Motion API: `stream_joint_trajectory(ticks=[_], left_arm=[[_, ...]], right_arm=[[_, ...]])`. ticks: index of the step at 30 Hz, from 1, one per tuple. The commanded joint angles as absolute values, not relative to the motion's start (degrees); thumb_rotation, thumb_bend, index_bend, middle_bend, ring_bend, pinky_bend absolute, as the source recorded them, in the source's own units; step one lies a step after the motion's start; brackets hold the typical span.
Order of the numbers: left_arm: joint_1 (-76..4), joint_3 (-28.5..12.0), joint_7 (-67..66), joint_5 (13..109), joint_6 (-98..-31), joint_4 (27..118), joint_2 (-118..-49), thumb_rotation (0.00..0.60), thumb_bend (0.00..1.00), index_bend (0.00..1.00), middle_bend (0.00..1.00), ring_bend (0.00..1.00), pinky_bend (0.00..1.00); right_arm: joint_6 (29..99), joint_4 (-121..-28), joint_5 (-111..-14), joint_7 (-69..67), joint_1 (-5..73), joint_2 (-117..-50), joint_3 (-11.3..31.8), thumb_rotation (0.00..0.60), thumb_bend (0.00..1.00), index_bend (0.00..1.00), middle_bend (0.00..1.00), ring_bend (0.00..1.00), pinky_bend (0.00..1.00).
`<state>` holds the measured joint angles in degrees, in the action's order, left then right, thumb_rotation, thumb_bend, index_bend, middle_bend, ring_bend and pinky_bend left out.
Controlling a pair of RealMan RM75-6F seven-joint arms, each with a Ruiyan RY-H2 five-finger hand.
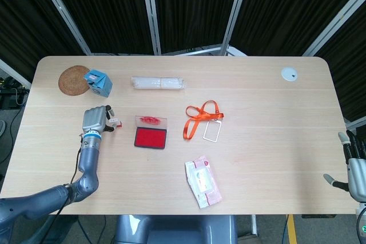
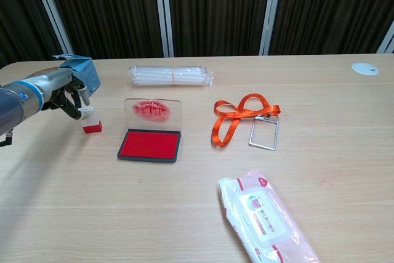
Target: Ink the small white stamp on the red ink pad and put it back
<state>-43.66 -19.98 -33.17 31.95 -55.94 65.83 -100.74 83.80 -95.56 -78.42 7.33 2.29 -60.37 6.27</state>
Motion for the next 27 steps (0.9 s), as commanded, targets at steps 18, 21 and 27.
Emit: stream_joint_trajectory(ticks=[18,21,27], left_arm=[[-45.4,-19.7,-35.9,30.2,-56.6,63.3,-102.5,0.600,0.24,0.50,0.50,0.82,0.85],[-45.6,-19.6,-36.3,30.0,-56.1,63.0,-102.6,0.600,0.24,0.52,0.50,0.82,0.85],[-45.8,-19.5,-36.1,29.9,-55.4,62.5,-102.6,0.600,0.27,0.56,0.52,0.82,0.85]], right_arm=[[83.2,-95.1,-77.2,7.1,2.6,-60.5,6.4,0.600,0.00,0.00,0.00,0.00,0.00],[83.1,-95.0,-77.1,7.0,2.6,-60.5,6.5,0.600,0.00,0.00,0.00,0.00,0.00],[82.8,-94.8,-76.7,6.9,2.7,-60.5,6.5,0.600,0.00,0.00,0.00,0.00,0.00]])
